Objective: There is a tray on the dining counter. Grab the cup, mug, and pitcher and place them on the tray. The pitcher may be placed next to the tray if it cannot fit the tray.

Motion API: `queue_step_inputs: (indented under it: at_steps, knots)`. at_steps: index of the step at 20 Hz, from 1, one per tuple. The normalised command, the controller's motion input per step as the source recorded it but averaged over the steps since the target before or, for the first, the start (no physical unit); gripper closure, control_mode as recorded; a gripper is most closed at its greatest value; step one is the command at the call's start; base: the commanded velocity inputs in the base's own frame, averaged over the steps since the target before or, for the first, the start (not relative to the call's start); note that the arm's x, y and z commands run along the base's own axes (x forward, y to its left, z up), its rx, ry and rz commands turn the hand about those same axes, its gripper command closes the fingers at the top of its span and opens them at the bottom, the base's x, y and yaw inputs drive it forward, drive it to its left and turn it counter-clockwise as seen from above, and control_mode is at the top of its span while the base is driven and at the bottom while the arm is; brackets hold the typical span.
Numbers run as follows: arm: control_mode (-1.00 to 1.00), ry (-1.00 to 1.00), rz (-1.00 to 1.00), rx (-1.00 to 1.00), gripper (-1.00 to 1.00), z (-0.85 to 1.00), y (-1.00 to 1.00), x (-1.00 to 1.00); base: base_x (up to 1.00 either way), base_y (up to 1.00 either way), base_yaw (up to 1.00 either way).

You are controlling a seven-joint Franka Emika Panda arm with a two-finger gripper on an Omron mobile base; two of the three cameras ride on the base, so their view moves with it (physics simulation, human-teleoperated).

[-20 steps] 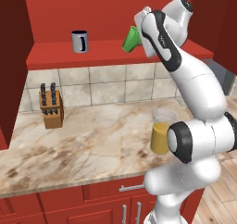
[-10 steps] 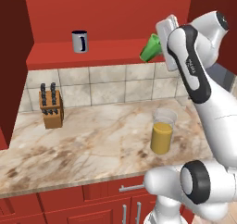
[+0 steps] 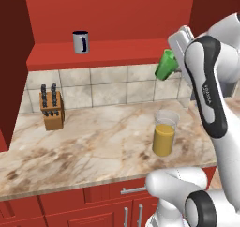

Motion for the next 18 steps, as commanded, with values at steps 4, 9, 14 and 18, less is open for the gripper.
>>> queue_step_inputs:
  at_steps: [4,9,14,18]
  knots:
    - [-1.0,0.21,0.0,-0.17,1.0,0.0,0.0,-0.78,0.0,0.0,0.0]
    - [-1.0,0.19,0.0,-0.14,1.0,-0.01,0.0,-0.6,0.0,0.0,0.0]
    - [-1.0,0.01,0.0,-0.03,1.0,-0.02,0.0,-0.29,0.0,0.0,0.0]
    - [-1.0,0.0,0.0,0.0,1.0,-0.02,0.0,-0.16,0.0,0.0,0.0]
